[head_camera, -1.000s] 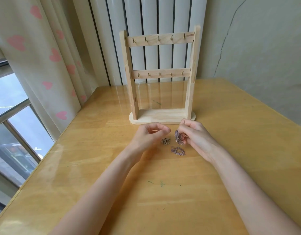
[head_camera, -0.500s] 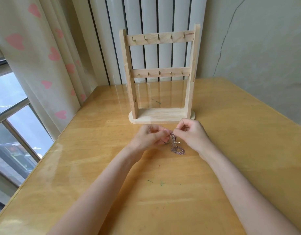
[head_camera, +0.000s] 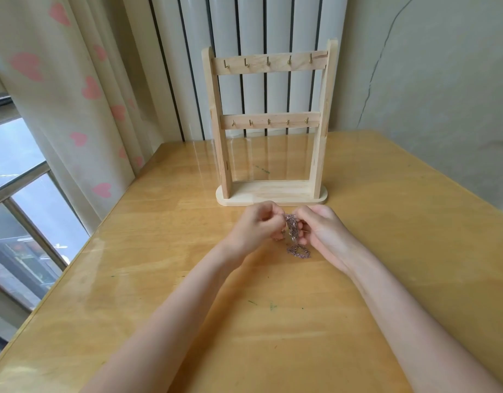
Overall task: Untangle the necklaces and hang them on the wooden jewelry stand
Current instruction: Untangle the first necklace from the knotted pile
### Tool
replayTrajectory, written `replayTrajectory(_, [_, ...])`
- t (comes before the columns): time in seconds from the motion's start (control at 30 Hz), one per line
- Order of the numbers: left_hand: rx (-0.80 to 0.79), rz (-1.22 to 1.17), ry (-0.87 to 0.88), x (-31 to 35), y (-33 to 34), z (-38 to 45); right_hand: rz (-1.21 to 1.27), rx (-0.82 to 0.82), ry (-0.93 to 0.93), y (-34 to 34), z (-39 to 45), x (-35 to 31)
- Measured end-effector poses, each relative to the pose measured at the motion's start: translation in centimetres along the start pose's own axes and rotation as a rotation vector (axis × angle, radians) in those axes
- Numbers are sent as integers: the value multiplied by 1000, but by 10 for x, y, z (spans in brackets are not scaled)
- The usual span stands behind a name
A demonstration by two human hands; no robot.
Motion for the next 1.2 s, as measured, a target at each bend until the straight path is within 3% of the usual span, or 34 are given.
replayTrajectory(0.1, [-90,-497,-252,3,-2,-3,-34,-26,-53,3,0,0])
replayTrajectory(0.17, [-100,-592,-343,1,-3,-2,-110,17,-95,2,-1,-1])
replayTrajectory(0.3, [2,-567,-355,-2,-7,1,-142,165,-230,-9,-2,-6])
replayTrajectory(0.53, [-9,-489,-300,-4,-7,-1,-263,79,-244,-1,-4,-8])
replayTrajectory(0.87, [-13,-245,-300,-1,-9,0,105,64,-32,-6,-2,-9])
replayTrajectory(1.0, [-131,-346,-395,1,-5,-1,215,73,-21,-1,-2,-8])
replayTrajectory(1.2, [-58,-521,-361,-5,-3,-3,-27,75,-119,1,-2,-5])
Point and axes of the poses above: each hand's wrist, its own z-axis towards the middle knuckle, its own y-axis out of the palm, x = y × z, the point moved 1 cm from there along z, towards the middle knuckle, and after that the axes turned 4 degrees about -y, right-handed, at the moved point
